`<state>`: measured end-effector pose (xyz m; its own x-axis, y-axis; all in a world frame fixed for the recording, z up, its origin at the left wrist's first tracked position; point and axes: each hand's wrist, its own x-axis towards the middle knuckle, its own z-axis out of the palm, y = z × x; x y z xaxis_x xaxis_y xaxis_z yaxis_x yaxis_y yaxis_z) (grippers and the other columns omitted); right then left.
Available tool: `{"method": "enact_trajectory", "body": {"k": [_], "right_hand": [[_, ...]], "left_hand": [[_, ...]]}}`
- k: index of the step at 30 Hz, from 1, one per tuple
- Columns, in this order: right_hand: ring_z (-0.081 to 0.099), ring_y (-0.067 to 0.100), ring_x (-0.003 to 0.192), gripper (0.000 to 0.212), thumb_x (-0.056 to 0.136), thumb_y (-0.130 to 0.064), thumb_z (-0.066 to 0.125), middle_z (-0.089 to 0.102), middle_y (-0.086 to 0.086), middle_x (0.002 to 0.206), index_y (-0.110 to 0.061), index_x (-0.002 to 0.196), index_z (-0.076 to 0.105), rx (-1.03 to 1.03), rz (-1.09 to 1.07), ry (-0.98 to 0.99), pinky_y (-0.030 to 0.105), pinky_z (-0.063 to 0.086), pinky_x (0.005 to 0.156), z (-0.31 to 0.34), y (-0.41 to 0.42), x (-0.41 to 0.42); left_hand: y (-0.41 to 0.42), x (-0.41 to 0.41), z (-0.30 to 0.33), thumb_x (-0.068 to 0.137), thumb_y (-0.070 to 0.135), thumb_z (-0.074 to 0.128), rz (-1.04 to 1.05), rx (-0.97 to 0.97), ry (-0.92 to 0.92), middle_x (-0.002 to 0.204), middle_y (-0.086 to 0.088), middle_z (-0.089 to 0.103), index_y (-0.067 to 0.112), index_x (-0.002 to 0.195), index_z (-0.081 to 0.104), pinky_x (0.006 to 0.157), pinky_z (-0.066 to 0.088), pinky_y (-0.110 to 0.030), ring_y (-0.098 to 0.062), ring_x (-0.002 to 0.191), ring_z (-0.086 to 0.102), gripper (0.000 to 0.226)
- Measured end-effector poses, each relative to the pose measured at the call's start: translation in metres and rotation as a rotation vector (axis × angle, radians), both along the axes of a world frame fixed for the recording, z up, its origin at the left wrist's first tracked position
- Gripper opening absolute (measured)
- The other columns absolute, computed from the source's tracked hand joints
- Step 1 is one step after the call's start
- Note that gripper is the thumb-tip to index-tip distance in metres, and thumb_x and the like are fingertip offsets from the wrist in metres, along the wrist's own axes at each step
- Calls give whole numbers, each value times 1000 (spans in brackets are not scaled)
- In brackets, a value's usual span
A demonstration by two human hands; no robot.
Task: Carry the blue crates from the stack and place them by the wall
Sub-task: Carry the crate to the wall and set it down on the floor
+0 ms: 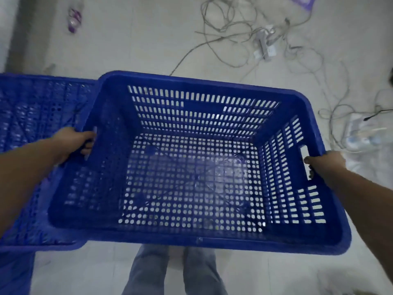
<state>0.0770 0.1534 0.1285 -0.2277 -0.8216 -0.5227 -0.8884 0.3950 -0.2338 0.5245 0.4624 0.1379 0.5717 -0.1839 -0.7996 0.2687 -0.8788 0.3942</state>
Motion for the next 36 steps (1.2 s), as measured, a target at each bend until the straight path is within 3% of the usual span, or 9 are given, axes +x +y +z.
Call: {"method": "enact_trajectory", "body": {"k": [5, 11, 16, 18, 21, 24, 28, 32, 36], "right_hand": [[52, 22, 48, 22, 84, -15, 63, 57, 13, 60, 5, 91, 57, -101, 91, 62, 28, 40, 47, 136, -8, 20], [54, 24, 55, 18, 85, -15, 64, 59, 13, 69, 0, 89, 55, -249, 155, -21, 28, 40, 50, 320, -7, 55], [64, 30, 71, 19, 83, -17, 61, 66, 15, 79, 0, 93, 60, -386, 256, -68, 32, 51, 65, 463, 2, 81], [62, 30, 68, 14, 83, -12, 62, 63, 15, 75, 1, 89, 59, -471, 283, -110, 32, 48, 62, 515, 11, 90], [67, 34, 73, 16, 84, -11, 65, 68, 24, 86, 2, 91, 58, -564, 308, -154, 38, 53, 65, 579, 18, 100], [70, 38, 82, 21, 81, -13, 68, 69, 26, 94, 3, 91, 60, -634, 338, -192, 44, 58, 74, 626, 23, 108], [66, 36, 90, 17, 81, -18, 67, 64, 18, 90, -5, 84, 56, -687, 410, -175, 38, 52, 74, 667, 30, 116], [56, 30, 83, 28, 82, -25, 68, 55, 14, 90, -9, 72, 48, -674, 507, -185, 34, 46, 72, 693, 25, 128], [51, 27, 76, 19, 84, -20, 65, 52, 10, 79, -5, 87, 54, -703, 653, -183, 31, 43, 68, 713, 15, 154]], "left_hand": [[-16, 27, 130, 98, 12, 49, -54, -109, -146, 61, -9, 36, 7, 66, 43, 46, 37, -34, -25, 49, 30, 33], [-8, 74, 303, 96, 5, 50, -40, -274, -315, 24, -1, 35, 7, 58, 37, 27, 33, -14, -12, 17, 30, 40], [7, 104, 452, 98, 8, 48, -110, -353, -429, 31, -7, 36, 6, 51, 39, 42, 35, -29, -20, 27, 33, 48], [18, 107, 506, 99, 8, 47, -76, -390, -457, 34, -6, 37, 7, 55, 38, 40, 32, -25, -18, 26, 32, 45], [40, 103, 577, 96, 4, 50, -31, -438, -535, 55, -9, 40, 6, 60, 40, 47, 31, -27, -20, 45, 33, 38], [67, 98, 627, 96, 3, 50, -13, -444, -589, 57, -9, 39, 6, 60, 39, 48, 30, -29, -20, 48, 31, 38], [99, 87, 667, 97, 2, 47, 28, -437, -624, 53, -8, 37, 4, 62, 40, 42, 31, -23, -18, 40, 31, 35], [123, 67, 692, 97, 2, 47, 98, -423, -655, 52, -9, 36, 4, 61, 39, 43, 29, -23, -17, 41, 30, 37], [154, 46, 696, 96, 1, 47, 216, -401, -691, 48, -7, 36, 5, 61, 39, 37, 31, -20, -16, 31, 30, 37]]}}
